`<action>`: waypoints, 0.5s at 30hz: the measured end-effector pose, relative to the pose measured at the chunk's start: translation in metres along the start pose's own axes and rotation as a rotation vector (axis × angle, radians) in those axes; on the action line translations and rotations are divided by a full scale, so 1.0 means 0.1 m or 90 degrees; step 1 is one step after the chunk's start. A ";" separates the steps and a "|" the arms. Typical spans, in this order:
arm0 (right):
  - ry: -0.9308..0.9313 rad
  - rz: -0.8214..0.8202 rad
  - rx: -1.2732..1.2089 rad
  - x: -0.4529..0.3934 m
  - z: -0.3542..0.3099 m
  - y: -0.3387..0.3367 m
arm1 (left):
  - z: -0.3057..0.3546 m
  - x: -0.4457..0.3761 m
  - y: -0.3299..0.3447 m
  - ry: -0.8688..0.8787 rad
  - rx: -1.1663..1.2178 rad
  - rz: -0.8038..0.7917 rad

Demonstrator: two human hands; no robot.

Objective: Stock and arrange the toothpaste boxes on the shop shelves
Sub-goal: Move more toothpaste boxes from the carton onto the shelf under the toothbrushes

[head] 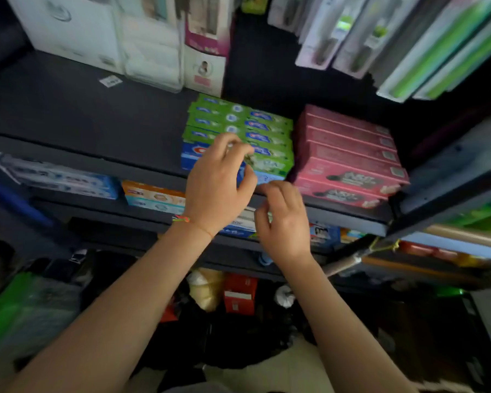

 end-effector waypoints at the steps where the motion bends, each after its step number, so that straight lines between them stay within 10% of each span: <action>1: 0.029 -0.036 -0.019 0.14 0.08 -0.07 | 0.18 0.06 0.02 -0.038 0.052 -0.026; 7: 0.191 -0.168 -0.026 1.03 1.01 -0.93 | 1.17 0.53 0.71 -0.169 0.083 -0.481; 15: 0.374 -0.107 -0.035 2.68 2.43 -2.95 | 3.35 1.85 2.06 -0.174 0.163 -0.655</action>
Point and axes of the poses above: each hand's wrist, its own x-axis away from the middle knuckle, its own y-axis out of the palm, z = x × y, the point moved 3 cm from there along -x, towards the middle knuckle, and after that the axes turned 6 degrees about z, right-handed, at the moved point
